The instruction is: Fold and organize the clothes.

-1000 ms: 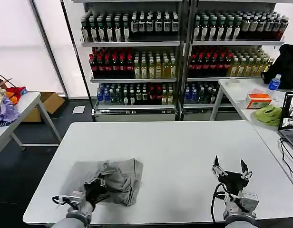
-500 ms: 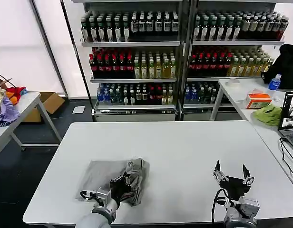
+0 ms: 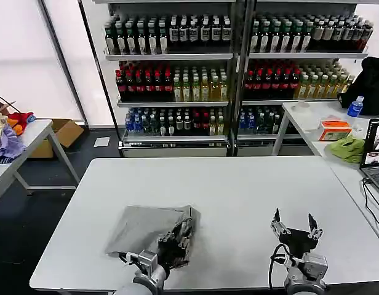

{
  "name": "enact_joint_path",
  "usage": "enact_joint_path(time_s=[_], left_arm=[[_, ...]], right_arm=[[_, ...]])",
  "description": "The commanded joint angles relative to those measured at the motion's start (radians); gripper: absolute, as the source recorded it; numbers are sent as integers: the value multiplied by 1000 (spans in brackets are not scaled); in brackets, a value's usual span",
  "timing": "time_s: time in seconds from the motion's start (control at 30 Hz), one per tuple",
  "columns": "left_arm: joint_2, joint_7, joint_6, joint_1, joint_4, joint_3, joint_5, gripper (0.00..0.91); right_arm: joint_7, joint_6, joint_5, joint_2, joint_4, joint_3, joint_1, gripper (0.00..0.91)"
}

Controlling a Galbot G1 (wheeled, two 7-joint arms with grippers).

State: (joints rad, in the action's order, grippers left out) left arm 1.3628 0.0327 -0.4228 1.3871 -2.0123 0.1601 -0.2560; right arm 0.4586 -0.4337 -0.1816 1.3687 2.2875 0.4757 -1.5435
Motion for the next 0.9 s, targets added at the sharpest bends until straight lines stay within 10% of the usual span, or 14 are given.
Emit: enact_joint_path(time_s=[0.03, 0.2, 0.5, 0.9], left_arm=[[37, 138, -32, 17, -147, -26, -502, 907], [21, 220, -29, -19, -254, 135, -714, 907], [-116, 114, 20, 17, -89, 409, -220, 907], [-101, 30, 23, 70, 2, 424, -112, 907]], right_arm=[[1, -1, -5, -9, -18, -2, 27, 907], [2, 9, -16, -27, -42, -5, 31, 907], [1, -12, -43, -60, -56, -36, 103, 907], [-2, -10, -68, -82, -65, -46, 118, 907]])
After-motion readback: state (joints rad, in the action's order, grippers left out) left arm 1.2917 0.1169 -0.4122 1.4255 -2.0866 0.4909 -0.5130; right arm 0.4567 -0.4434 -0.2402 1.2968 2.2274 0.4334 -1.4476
